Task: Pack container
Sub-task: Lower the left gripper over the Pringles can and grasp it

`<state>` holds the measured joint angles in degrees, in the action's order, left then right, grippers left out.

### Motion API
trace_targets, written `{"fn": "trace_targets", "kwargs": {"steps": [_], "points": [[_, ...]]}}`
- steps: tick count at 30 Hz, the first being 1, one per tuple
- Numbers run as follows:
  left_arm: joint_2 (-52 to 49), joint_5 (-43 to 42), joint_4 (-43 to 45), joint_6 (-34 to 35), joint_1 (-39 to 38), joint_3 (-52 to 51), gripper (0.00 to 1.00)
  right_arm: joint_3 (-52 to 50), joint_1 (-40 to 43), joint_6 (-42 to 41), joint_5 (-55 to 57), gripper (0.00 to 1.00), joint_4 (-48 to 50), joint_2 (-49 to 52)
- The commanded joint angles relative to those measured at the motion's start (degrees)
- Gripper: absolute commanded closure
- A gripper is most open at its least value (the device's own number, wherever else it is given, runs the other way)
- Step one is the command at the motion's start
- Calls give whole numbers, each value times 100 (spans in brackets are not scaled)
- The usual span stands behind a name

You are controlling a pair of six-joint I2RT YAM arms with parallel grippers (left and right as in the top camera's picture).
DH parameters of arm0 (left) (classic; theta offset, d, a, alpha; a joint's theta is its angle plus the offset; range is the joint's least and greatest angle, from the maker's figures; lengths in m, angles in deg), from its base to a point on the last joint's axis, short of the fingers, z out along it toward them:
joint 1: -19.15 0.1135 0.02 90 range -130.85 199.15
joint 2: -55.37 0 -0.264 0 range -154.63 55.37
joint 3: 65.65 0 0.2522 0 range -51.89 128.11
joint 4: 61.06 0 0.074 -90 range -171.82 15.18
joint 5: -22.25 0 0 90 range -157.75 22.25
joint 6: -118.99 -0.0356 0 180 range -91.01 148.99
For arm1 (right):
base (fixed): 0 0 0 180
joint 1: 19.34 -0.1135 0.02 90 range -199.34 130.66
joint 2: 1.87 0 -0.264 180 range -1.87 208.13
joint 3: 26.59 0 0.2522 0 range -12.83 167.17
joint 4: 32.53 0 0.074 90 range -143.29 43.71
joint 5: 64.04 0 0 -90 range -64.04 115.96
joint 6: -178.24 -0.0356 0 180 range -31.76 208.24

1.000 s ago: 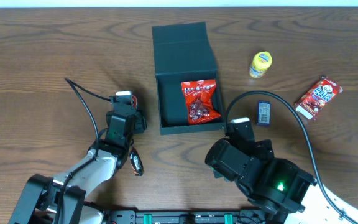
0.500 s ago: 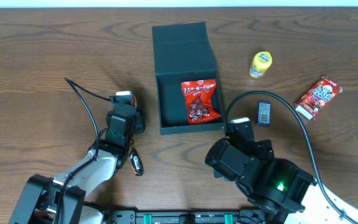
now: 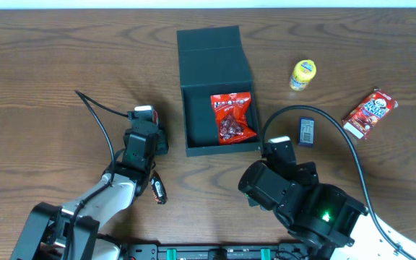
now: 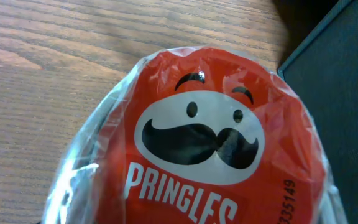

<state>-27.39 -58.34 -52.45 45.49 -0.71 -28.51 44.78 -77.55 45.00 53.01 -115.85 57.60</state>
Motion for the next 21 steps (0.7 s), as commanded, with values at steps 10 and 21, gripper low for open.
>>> {"fn": "trace_targets", "kwargs": {"steps": [10, 21], "points": [[-50, 0, -103, -20, 35, 15, 94, -42, -48, -87, 170, 1, 2, -31], [627, 291, -1663, -22, -201, 981, 94, -42, -48, -87, 264, 1, 0, -31]]}}
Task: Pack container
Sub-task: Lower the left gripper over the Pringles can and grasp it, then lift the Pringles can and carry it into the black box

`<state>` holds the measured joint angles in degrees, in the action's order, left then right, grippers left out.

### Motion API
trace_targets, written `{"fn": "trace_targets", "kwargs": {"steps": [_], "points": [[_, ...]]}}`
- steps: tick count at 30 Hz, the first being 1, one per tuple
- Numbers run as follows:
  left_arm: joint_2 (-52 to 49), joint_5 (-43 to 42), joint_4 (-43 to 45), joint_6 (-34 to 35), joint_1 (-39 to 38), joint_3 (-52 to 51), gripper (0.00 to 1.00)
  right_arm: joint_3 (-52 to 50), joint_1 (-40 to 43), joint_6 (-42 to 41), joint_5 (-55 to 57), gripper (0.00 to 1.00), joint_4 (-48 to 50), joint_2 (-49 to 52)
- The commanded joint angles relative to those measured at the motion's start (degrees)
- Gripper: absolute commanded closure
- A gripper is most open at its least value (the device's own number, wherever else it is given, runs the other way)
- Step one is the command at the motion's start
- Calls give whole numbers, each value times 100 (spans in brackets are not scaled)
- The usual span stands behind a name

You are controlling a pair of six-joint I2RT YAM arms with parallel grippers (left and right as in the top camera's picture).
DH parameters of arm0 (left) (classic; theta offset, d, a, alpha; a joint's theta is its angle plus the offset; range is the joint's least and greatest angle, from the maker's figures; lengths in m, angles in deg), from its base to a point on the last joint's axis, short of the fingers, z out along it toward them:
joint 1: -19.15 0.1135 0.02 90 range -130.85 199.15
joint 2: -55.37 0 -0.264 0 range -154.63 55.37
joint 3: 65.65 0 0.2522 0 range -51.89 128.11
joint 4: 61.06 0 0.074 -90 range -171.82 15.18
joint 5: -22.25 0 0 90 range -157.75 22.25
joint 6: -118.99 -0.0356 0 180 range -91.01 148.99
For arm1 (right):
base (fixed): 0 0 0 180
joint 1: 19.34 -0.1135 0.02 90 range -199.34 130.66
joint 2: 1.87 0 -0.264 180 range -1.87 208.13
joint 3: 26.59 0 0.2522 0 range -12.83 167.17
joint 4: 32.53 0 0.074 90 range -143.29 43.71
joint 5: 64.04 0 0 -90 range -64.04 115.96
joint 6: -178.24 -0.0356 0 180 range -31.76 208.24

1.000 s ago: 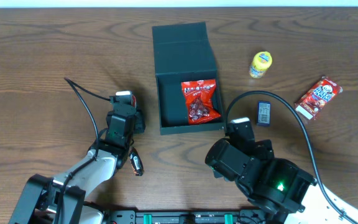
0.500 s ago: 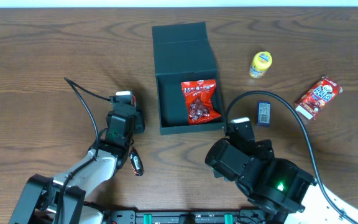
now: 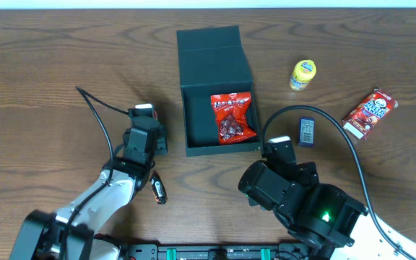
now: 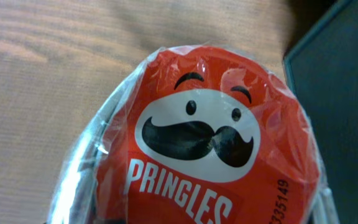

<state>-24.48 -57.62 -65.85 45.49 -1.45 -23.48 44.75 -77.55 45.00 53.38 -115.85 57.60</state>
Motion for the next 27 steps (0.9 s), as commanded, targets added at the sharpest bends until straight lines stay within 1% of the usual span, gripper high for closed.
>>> {"fn": "trace_targets", "kwargs": {"steps": [1, 4, 7, 10, 11, 13, 14, 15, 17, 20, 23, 27], "points": [[472, 315, -664, -22, -175, 708, 94, -39, -48, -90, 264, 1, 0, -31], [767, 345, -1696, -7, -275, 1419, 94, -39, -46, -90, 374, 1, -4, -31], [874, 260, -2835, 225, -345, 2210, 94, -39, -46, -116, 544, 1, -13, -31], [822, -343, -4050, 240, -413, 3200, 94, -39, -33, -278, 994, 1, -129, -33], [785, -474, -4286, 240, -426, 3423, 94, -39, -17, -326, 1123, 1, -177, -33], [601, -859, -4972, 238, -466, 4096, 94, -37, 37, -501, 1360, 1, -299, -33], [387, -1132, -5490, 234, -474, 4612, 94, -37, 90, -682, 1414, 1, -361, -74], [245, -1303, -5757, 221, -472, 4881, 94, -37, 122, -743, 1421, 1, -387, -90], [-111, -1648, -6284, 74, -472, 5427, 94, -37, 184, -914, 1421, 1, -420, -160], [-706, -1915, -6957, 17, -520, 6124, 94, -37, 247, -1102, 1419, 1, -479, -286], [-1200, -2085, -7331, -68, -586, 6553, 94, -37, 249, -1099, 1419, 1, -516, -387], [-1834, -2535, -7528, -179, -643, 6852, 94, -37, 249, -1143, 1421, 1, -584, -485]]}}
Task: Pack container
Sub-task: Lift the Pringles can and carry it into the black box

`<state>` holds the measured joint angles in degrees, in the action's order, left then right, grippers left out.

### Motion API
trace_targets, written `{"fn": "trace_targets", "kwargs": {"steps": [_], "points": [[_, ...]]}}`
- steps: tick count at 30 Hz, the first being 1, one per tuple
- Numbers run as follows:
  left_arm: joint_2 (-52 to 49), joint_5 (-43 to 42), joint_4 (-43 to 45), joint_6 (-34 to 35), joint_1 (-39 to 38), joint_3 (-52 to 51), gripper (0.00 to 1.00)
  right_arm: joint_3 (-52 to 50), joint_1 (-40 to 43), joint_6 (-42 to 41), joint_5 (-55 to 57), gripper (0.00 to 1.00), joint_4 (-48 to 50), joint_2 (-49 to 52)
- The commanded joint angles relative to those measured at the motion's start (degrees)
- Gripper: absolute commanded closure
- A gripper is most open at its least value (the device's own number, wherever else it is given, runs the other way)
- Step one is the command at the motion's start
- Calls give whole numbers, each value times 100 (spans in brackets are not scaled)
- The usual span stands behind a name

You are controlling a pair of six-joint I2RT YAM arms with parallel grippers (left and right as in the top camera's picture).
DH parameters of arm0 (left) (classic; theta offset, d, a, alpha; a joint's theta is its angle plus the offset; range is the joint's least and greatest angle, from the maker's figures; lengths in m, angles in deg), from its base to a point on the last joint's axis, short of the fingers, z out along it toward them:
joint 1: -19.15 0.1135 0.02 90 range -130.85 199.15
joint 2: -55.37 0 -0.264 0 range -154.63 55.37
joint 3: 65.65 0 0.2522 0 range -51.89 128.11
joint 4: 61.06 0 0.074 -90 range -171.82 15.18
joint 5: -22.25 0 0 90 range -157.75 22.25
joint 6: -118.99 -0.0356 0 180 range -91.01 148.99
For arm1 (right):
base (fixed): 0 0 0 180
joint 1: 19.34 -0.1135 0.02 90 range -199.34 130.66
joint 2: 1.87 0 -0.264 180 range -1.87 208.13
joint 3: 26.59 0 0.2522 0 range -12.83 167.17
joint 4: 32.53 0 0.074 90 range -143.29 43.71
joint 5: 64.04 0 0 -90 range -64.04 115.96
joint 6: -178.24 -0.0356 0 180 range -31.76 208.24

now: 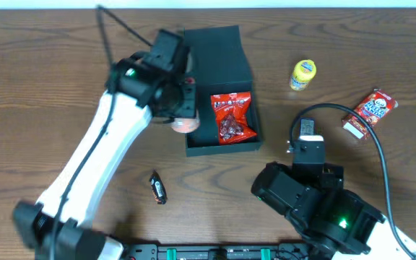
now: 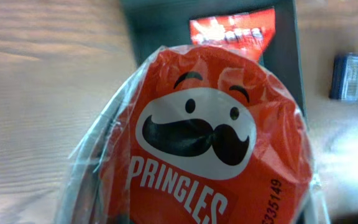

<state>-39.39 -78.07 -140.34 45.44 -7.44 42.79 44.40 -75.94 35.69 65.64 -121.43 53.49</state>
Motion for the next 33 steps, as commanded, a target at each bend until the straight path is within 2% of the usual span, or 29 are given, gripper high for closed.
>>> {"fn": "trace_targets", "kwargs": {"steps": [1, 11, 24, 27, 29, 33], "points": [[-511, -595, -85, -197, -50, 264, 94, -2, 87, -234, 195, 1, -39, -92], [-1980, -881, -136, -273, -57, 348, 94, -2, 87, -232, 94, 1, -122, -109], [-2524, -881, -179, -264, -131, 348, 94, -4, 87, -234, -15, 1, -210, -109], [-2588, -881, -205, -249, -140, 348, 82, -4, 87, -234, -50, 1, -212, -109], [-2588, -879, -188, -251, -151, 348, 68, -4, 87, -234, -74, 1, -216, -109], [-2588, -876, -153, -251, -157, 348, 54, -4, 87, -234, -74, 1, -247, -109]]}}
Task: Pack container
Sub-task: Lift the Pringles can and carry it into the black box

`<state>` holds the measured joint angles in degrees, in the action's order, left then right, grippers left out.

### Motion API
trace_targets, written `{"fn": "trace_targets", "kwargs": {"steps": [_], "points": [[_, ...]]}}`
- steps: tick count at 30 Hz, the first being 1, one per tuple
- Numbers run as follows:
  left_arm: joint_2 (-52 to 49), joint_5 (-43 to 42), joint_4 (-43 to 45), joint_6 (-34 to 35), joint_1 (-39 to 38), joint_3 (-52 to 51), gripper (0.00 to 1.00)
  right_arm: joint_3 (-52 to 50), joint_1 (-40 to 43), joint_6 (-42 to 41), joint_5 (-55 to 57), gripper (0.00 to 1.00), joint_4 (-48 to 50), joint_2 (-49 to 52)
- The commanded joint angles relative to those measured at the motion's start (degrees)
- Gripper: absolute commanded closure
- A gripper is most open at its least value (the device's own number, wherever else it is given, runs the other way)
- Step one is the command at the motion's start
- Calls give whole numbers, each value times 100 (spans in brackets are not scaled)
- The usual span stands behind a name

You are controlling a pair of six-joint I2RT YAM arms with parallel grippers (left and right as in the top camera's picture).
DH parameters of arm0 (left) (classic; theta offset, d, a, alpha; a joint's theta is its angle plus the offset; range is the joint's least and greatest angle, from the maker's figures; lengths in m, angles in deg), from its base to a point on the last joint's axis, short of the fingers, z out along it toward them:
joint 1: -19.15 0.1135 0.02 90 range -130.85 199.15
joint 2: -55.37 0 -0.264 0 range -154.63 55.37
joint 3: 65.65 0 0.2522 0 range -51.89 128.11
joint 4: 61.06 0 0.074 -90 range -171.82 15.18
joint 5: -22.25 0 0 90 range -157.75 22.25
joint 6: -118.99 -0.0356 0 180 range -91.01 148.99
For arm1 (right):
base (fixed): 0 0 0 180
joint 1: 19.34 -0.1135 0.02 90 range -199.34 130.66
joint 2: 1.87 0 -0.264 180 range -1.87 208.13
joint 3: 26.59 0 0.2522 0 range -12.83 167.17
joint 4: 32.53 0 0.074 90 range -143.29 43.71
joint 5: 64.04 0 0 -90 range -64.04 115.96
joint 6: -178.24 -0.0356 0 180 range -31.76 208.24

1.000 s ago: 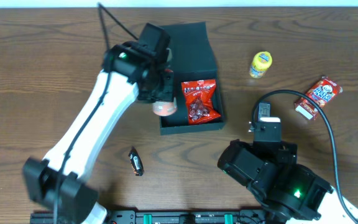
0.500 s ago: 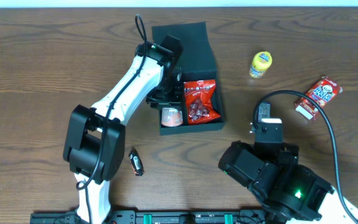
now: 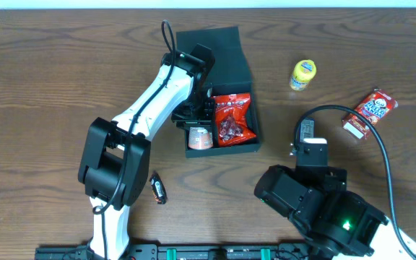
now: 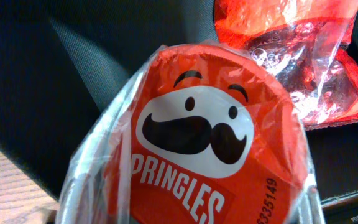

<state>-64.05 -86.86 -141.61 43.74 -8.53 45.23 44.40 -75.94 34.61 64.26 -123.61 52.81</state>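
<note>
The dark open box [image 3: 189, 121] stands at the table's middle with a red snack bag [image 3: 233, 118] lying in its right half. My left gripper [image 3: 197, 123] reaches down into the box's left half, shut on a small red Pringles can [image 3: 198, 137]. That can [image 4: 197, 137] fills the left wrist view, with the box's dark floor behind it and the red bag [image 4: 297, 56] at the upper right. The gripper's own fingers are hidden behind the can. My right gripper is out of sight under the arm's body [image 3: 316, 206] at the front right.
A yellow bottle [image 3: 302, 74], a small dark blue packet [image 3: 307, 128] and a red-and-white snack pack [image 3: 369, 112] lie right of the box. A small dark wrapped item [image 3: 159, 188] lies on the table at the front left. The box's lid [image 3: 211, 45] folds back.
My left gripper, which held the Pringles can above the box's left edge, is now down inside the box's left half, with the can near the box floor beside the red bag.
My left gripper was at the table's left front, shut on the Pringles can beside the box. Then it held the can over the box's left wall. Now the can is inside the box. The right arm has drawn back slightly.
</note>
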Motion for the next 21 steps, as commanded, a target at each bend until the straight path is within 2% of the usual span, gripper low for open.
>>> {"fn": "trace_targets", "kwargs": {"steps": [1, 3, 4, 5, 6, 13, 18, 21], "points": [[-122, 0, -26, -79, -48, 105, 49, -4, 87, -127, 63, 1, -31, -42], [-122, 2, -28, -79, -48, 105, 34, -4, 87, -127, 59, 1, -31, -42], [-122, 2, -33, -81, -48, 105, 14, -4, 87, -127, 52, 1, -31, -42], [-122, 2, -37, -81, -48, 105, 5, -4, 87, -127, 42, 1, -28, -42], [-122, 2, -44, -81, -48, 105, 3, -4, 87, -127, 31, 1, -31, -42], [-76, 79, -94, -79, -48, 179, 5, -4, 87, -127, -22, 1, -31, -42], [105, 619, -348, -101, -66, 675, 5, -4, 87, -127, -22, 1, -31, -42], [212, 728, -278, -527, -66, 1062, 4, -4, 87, -127, -20, 1, -31, -42]]}}
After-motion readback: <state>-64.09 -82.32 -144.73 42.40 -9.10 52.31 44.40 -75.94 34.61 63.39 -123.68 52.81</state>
